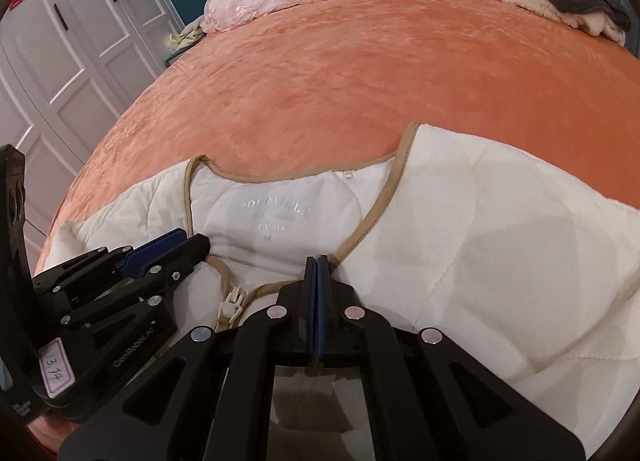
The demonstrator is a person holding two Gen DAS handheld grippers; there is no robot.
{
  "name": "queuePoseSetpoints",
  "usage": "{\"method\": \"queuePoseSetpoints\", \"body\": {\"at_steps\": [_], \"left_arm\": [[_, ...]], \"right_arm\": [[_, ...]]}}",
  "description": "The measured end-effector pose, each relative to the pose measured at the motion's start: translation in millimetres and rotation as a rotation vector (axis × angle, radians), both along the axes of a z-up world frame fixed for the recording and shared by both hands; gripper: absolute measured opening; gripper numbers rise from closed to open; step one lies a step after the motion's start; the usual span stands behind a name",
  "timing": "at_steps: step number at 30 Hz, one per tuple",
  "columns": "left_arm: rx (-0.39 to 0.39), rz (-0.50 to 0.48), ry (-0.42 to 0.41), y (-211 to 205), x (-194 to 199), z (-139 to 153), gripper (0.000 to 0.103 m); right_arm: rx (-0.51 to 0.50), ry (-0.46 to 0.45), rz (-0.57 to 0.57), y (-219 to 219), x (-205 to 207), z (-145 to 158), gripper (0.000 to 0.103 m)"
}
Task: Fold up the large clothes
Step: 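Lift the jacket by the collar with both tools and fold it in half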
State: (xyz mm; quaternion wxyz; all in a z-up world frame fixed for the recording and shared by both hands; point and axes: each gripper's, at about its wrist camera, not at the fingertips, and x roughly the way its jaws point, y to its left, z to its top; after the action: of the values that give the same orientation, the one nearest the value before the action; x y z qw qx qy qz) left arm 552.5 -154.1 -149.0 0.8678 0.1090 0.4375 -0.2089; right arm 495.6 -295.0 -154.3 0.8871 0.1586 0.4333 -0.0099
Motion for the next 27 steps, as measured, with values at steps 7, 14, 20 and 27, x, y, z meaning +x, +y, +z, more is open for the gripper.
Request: {"method": "queuePoseSetpoints", "body": {"at_steps": [7,14,20,27], "left_arm": [[0.004,0.009,-0.043,2,-1,-4,0.024],[0.058,0.024,-0.072,-4,-6,-2,0.026],[0.089,0.165,-0.119,24,-26,32,0.043],[-0.06,0.213,-0.08,127,-122,84,0.074]], "right_arm": [[-0.011,-0.03,-0.008,1,-4,-2,0.0],[-0.058,-0.034,-0.016,5,-6,2,0.0],[-0.051,-0.159,-0.193,-19,-60,48,0.029],[-0.061,-0.185,-0.136,-33,-212,94,0.055]]}}
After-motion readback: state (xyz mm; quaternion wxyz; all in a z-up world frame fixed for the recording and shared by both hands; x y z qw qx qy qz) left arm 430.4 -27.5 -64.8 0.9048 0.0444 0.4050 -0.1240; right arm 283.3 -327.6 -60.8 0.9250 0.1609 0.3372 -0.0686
